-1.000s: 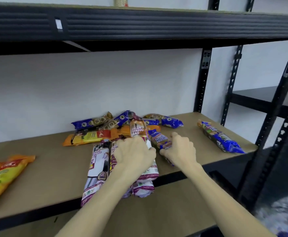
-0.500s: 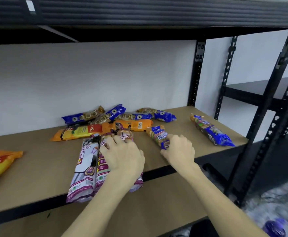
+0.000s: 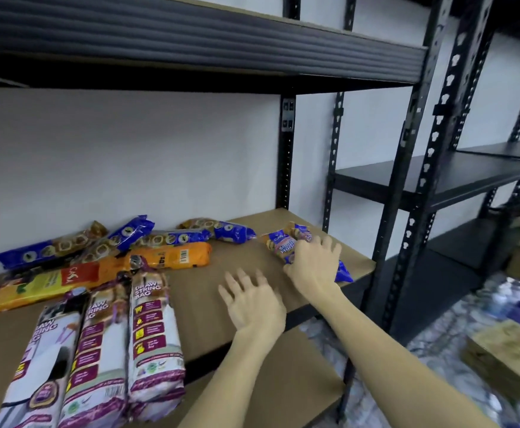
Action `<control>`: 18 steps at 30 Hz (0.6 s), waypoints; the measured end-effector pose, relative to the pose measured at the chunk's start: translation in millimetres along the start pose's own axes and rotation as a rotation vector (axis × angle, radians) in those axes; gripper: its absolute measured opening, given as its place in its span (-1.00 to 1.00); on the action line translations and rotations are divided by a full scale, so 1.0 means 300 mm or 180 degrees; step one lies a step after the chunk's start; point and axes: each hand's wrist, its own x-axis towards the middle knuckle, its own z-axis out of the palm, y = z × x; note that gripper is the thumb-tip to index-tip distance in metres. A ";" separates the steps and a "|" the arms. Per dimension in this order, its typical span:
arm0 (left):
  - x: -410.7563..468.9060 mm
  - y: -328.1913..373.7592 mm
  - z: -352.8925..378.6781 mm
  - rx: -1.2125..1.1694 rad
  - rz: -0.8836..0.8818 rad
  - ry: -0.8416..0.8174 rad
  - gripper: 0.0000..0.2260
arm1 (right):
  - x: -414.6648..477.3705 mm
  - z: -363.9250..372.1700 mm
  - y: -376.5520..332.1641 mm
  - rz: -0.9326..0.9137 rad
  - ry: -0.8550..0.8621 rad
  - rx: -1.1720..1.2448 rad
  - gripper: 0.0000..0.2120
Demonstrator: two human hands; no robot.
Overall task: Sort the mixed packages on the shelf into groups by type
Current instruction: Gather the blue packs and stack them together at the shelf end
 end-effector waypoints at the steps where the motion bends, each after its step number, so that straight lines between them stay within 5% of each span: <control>1: 0.010 -0.001 0.019 -0.0056 0.0002 -0.0014 -0.46 | 0.005 0.015 0.018 0.0030 0.0005 0.0020 -0.66; 7: 0.020 -0.010 0.046 -0.0061 0.0012 -0.0168 -0.44 | 0.075 0.043 0.105 -0.0085 -0.0148 0.0190 -0.59; 13: 0.144 0.092 -0.175 0.0244 -0.0018 -0.0986 -0.56 | 0.165 0.014 -0.001 -0.0238 -0.0185 0.0109 -0.59; 18: 0.337 -0.120 -0.424 0.0469 0.0269 0.0357 -0.75 | 0.250 0.015 -0.220 -0.1196 -0.0267 0.1167 -0.66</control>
